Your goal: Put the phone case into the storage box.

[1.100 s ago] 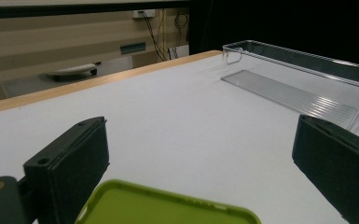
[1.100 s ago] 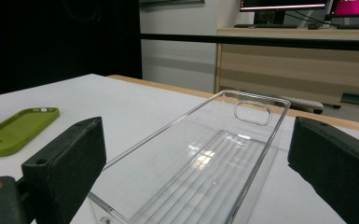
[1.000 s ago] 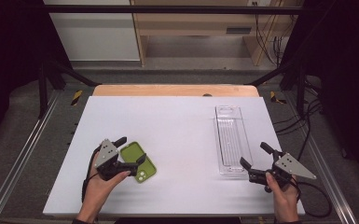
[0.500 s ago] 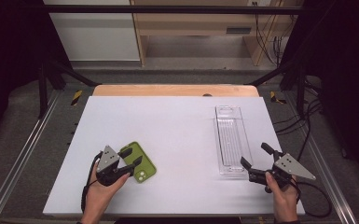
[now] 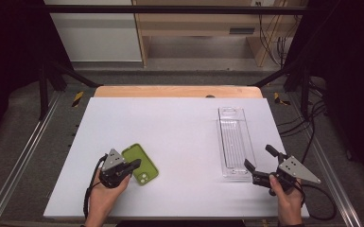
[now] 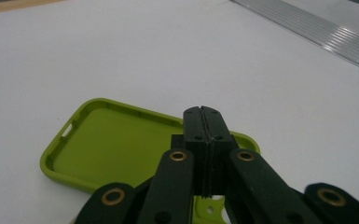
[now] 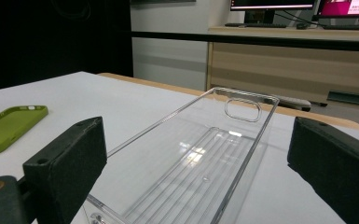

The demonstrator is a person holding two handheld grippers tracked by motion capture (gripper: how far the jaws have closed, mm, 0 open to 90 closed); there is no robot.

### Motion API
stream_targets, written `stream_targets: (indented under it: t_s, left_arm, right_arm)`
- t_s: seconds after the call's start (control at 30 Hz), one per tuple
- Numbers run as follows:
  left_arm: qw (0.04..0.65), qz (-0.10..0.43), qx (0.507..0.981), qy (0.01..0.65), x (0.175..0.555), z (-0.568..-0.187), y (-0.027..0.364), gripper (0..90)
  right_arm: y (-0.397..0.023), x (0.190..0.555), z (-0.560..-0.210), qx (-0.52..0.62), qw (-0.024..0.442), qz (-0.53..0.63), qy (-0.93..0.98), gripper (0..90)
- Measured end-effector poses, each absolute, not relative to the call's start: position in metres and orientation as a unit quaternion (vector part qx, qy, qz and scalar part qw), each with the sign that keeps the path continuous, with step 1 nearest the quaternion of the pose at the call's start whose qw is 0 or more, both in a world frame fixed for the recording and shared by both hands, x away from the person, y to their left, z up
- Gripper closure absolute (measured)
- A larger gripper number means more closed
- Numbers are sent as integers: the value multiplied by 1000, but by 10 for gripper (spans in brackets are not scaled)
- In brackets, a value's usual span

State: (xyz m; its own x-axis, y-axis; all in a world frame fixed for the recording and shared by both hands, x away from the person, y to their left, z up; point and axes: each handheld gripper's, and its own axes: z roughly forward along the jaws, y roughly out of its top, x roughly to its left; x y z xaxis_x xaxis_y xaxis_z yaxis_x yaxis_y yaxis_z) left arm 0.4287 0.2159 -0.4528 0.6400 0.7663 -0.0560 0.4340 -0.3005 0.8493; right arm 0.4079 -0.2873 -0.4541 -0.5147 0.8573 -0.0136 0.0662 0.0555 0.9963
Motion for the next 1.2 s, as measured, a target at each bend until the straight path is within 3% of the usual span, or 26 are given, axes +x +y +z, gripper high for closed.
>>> stream_targets:
  t_s: [0.23, 0.67, 1.2]
  left_arm:
    - [426, 147, 815, 364, 430, -459, 208, 900]
    - [342, 124, 863, 351, 430, -472, 187, 900]
    - [345, 103, 872, 330, 439, -472, 154, 900]
  right_arm:
    - [-285, 410, -456, 359, 335, 579, 651, 48]
    - [-284, 409, -456, 357, 340, 573, 655, 48]
    - [-284, 409, -456, 357, 341, 566, 661, 48]
